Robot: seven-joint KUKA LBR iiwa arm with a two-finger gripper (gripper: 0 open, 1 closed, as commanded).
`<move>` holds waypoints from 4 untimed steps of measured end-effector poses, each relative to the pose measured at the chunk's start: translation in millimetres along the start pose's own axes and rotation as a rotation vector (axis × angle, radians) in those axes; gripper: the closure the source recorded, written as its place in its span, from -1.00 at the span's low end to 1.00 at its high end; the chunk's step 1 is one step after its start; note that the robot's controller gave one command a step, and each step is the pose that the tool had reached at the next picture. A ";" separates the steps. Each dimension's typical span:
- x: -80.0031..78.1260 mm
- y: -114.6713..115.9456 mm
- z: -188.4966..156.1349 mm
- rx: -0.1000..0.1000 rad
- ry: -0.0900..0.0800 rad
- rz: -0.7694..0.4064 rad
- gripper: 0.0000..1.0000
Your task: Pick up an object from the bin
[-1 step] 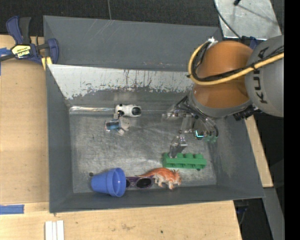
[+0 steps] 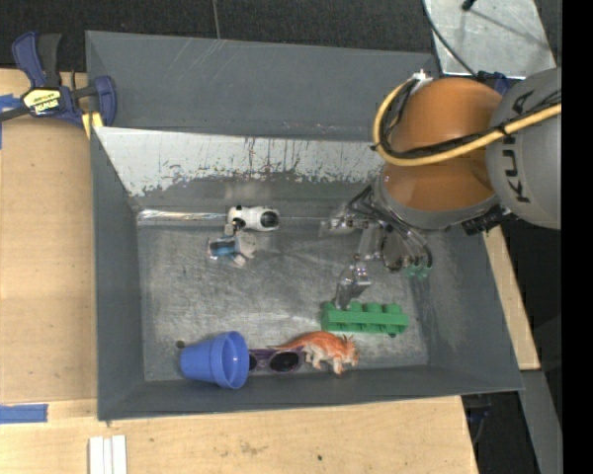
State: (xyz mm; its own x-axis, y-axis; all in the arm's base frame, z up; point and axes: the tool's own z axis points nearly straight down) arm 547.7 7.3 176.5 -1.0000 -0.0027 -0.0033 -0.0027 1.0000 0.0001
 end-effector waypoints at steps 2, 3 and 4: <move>31.8 -67.8 48.5 0.001 0.004 0.117 -1.00; 33.2 -73.5 32.8 0.001 -0.001 0.138 -1.00; 43.3 -66.0 93.9 0.000 -0.004 0.161 -1.00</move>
Offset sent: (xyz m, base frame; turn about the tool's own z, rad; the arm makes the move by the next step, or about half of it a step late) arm -0.0312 -0.0745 -0.0379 0.1146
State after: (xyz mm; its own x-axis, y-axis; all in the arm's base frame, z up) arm 504.8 -58.8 82.4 -0.9875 0.1577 -0.0077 0.1577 0.9875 0.0007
